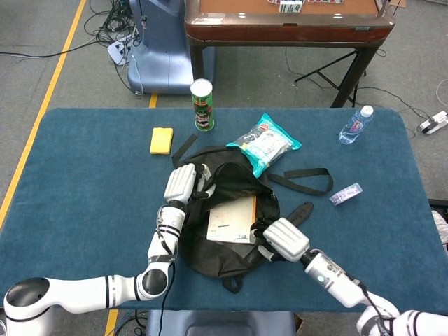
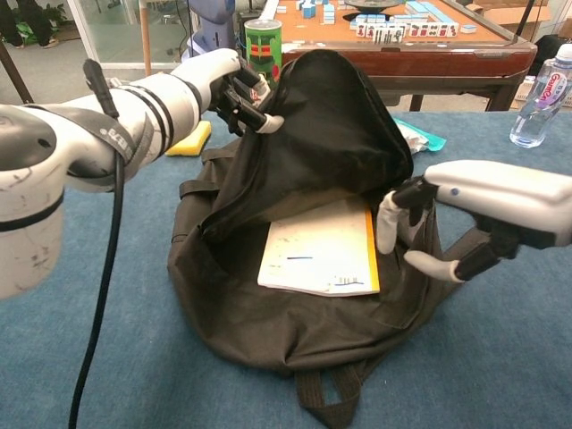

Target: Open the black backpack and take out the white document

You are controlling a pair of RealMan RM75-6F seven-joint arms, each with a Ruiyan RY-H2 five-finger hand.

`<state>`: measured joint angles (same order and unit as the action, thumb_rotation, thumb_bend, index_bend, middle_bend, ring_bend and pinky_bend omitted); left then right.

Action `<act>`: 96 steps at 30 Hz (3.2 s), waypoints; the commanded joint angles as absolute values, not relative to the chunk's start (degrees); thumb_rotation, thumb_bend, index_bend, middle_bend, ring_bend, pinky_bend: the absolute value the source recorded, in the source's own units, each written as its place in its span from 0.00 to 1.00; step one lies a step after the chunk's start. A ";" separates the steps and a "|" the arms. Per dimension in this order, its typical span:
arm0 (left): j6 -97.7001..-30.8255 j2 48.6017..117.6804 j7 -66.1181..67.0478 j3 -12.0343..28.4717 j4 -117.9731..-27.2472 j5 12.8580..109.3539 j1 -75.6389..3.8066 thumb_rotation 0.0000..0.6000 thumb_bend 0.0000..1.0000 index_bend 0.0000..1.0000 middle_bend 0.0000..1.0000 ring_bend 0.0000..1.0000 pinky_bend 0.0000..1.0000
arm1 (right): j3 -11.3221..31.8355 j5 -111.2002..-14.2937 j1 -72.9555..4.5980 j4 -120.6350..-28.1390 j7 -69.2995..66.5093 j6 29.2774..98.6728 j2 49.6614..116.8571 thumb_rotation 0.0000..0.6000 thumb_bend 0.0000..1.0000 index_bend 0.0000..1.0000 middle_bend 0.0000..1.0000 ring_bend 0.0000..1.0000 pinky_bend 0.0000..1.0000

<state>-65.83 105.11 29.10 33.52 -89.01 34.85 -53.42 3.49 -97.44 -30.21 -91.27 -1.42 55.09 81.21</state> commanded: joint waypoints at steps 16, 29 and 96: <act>-66.77 104.39 27.02 31.45 -89.15 32.95 -54.58 1.00 0.40 0.76 0.86 0.77 0.37 | 4.98 -86.81 -31.85 -78.08 9.64 55.21 96.86 1.00 0.00 0.37 0.27 0.20 0.31; -66.63 103.67 25.03 30.56 -88.20 32.24 -54.52 1.00 0.40 0.75 0.86 0.77 0.37 | 5.57 -82.68 -33.80 -75.83 15.98 54.02 101.29 1.00 0.00 0.33 0.22 0.16 0.31; -66.98 101.21 22.54 28.47 -88.18 33.56 -54.17 1.00 0.40 0.74 0.86 0.77 0.37 | 7.20 -91.05 -38.39 -65.84 10.54 71.21 106.28 1.00 0.57 0.79 0.57 0.46 0.46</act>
<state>-67.00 101.28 22.61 28.46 -88.13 33.55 -54.23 7.50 -89.80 -38.89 -63.33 11.10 69.59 108.18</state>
